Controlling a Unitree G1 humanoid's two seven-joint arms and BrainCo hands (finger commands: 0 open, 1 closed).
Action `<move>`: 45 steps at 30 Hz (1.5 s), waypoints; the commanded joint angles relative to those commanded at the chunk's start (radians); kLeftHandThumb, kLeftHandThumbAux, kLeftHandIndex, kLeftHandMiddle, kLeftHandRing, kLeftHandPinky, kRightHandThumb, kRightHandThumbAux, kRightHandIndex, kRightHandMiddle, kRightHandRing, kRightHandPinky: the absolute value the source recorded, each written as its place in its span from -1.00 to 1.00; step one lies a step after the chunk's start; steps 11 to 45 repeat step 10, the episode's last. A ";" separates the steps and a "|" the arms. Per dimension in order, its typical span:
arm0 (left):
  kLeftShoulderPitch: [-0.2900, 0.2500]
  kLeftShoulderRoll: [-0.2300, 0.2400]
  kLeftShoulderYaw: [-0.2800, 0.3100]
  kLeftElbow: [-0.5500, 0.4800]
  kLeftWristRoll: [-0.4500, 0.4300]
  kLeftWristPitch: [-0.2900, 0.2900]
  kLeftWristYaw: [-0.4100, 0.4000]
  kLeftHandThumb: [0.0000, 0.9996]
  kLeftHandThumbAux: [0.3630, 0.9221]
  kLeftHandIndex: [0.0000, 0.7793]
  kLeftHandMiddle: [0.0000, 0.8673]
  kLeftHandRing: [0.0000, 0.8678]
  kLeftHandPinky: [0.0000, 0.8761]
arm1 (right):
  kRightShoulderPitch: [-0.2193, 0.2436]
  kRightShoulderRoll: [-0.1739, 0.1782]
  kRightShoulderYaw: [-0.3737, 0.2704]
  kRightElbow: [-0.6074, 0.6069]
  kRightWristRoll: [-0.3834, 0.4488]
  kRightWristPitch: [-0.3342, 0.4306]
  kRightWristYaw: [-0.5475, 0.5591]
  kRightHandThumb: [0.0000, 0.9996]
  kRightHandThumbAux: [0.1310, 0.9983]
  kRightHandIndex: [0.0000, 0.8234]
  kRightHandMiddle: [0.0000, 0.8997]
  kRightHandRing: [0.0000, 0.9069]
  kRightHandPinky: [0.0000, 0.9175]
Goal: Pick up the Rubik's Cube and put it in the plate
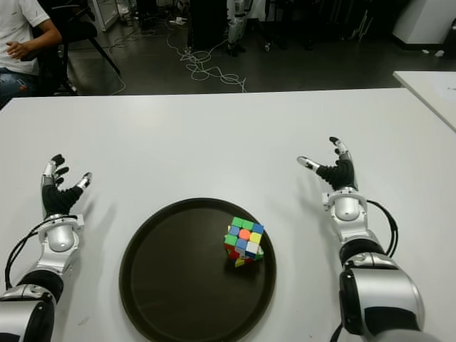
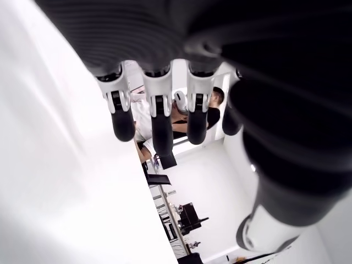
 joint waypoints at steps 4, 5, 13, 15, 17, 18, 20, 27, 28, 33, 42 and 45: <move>-0.001 0.002 -0.002 0.004 0.004 0.004 0.001 -1.00 0.48 -0.64 -0.65 -0.68 -0.78 | -0.002 0.001 -0.002 0.000 -0.001 0.010 0.000 -1.00 0.26 -0.86 -0.86 -0.90 -0.93; -0.001 0.002 -0.001 0.006 0.003 0.006 -0.001 -1.00 0.49 -0.64 -0.65 -0.68 -0.78 | -0.004 0.001 -0.002 0.000 0.000 0.012 0.000 -1.00 0.25 -0.86 -0.86 -0.90 -0.93; -0.002 0.003 0.002 0.009 0.000 0.008 -0.007 -1.00 0.50 -0.63 -0.64 -0.66 -0.74 | -0.006 0.003 -0.004 0.000 -0.001 0.017 0.000 -1.00 0.22 -0.87 -0.88 -0.92 -0.94; -0.002 0.003 0.002 0.009 0.000 0.008 -0.007 -1.00 0.50 -0.63 -0.64 -0.66 -0.74 | -0.006 0.003 -0.004 0.000 -0.001 0.017 0.000 -1.00 0.22 -0.87 -0.88 -0.92 -0.94; -0.002 0.003 0.002 0.009 0.000 0.008 -0.007 -1.00 0.50 -0.63 -0.64 -0.66 -0.74 | -0.006 0.003 -0.004 0.000 -0.001 0.017 0.000 -1.00 0.22 -0.87 -0.88 -0.92 -0.94; -0.002 0.003 0.002 0.009 0.000 0.008 -0.007 -1.00 0.50 -0.63 -0.64 -0.66 -0.74 | -0.006 0.003 -0.004 0.000 -0.001 0.017 0.000 -1.00 0.22 -0.87 -0.88 -0.92 -0.94; -0.002 0.003 0.002 0.009 0.000 0.008 -0.007 -1.00 0.50 -0.63 -0.64 -0.66 -0.74 | -0.006 0.003 -0.004 0.000 -0.001 0.017 0.000 -1.00 0.22 -0.87 -0.88 -0.92 -0.94; -0.002 0.003 0.002 0.009 0.000 0.008 -0.007 -1.00 0.50 -0.63 -0.64 -0.66 -0.74 | -0.006 0.003 -0.004 0.000 -0.001 0.017 0.000 -1.00 0.22 -0.87 -0.88 -0.92 -0.94; -0.002 0.003 0.002 0.009 0.000 0.008 -0.007 -1.00 0.50 -0.63 -0.64 -0.66 -0.74 | -0.006 0.003 -0.004 0.000 -0.001 0.017 0.000 -1.00 0.22 -0.87 -0.88 -0.92 -0.94; -0.002 0.003 0.002 0.009 0.000 0.008 -0.007 -1.00 0.50 -0.63 -0.64 -0.66 -0.74 | -0.006 0.003 -0.004 0.000 -0.001 0.017 0.000 -1.00 0.22 -0.87 -0.88 -0.92 -0.94; -0.002 0.003 0.002 0.009 0.000 0.008 -0.007 -1.00 0.50 -0.63 -0.64 -0.66 -0.74 | -0.006 0.003 -0.004 0.000 -0.001 0.017 0.000 -1.00 0.22 -0.87 -0.88 -0.92 -0.94; -0.002 0.003 0.002 0.009 0.000 0.008 -0.007 -1.00 0.50 -0.63 -0.64 -0.66 -0.74 | -0.006 0.003 -0.004 0.000 -0.001 0.017 0.000 -1.00 0.22 -0.87 -0.88 -0.92 -0.94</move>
